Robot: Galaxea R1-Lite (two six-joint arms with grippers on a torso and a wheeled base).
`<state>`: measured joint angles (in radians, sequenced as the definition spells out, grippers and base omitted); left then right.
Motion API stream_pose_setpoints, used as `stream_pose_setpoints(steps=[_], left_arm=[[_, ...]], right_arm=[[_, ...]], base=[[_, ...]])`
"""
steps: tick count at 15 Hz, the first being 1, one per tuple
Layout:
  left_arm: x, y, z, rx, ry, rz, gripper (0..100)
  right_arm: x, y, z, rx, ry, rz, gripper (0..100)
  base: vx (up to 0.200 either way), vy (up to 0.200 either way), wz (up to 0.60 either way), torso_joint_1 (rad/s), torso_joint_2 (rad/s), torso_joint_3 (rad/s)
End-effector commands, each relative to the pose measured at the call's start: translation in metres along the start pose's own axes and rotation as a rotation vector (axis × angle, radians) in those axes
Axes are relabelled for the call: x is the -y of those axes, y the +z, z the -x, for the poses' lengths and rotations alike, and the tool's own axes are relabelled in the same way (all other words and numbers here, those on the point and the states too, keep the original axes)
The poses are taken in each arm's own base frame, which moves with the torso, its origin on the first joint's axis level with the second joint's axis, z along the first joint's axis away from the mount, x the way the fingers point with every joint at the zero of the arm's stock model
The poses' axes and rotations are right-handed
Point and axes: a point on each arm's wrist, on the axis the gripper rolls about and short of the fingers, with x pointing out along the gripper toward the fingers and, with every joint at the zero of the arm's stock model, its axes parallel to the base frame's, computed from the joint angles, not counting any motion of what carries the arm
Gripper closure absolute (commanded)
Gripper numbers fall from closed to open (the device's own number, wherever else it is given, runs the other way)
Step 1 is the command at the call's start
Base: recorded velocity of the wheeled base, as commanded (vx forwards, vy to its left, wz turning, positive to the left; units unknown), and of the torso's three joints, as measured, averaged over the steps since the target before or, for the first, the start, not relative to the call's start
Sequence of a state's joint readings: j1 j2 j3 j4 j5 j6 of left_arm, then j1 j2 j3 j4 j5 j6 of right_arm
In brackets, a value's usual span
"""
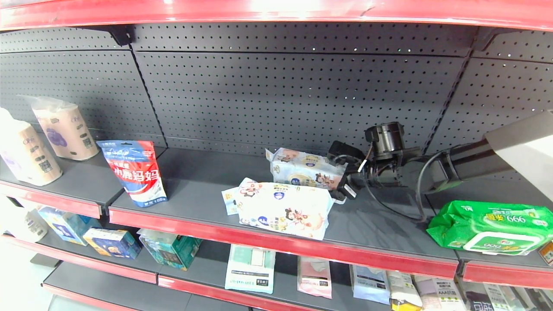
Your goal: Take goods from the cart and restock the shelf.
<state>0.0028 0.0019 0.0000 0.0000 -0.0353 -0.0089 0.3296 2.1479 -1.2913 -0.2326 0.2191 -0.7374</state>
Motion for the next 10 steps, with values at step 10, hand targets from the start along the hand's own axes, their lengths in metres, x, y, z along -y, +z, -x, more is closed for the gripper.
stream_pose_setpoints(steps=[10], left_arm=[[0.0,0.0,0.0,0.0,0.0,0.0,0]], right_arm=[[0.001,-0.019,0.033,-0.037,-0.008,-0.19,0]], base=[[0.0,0.0,0.0,0.0,0.0,0.0]])
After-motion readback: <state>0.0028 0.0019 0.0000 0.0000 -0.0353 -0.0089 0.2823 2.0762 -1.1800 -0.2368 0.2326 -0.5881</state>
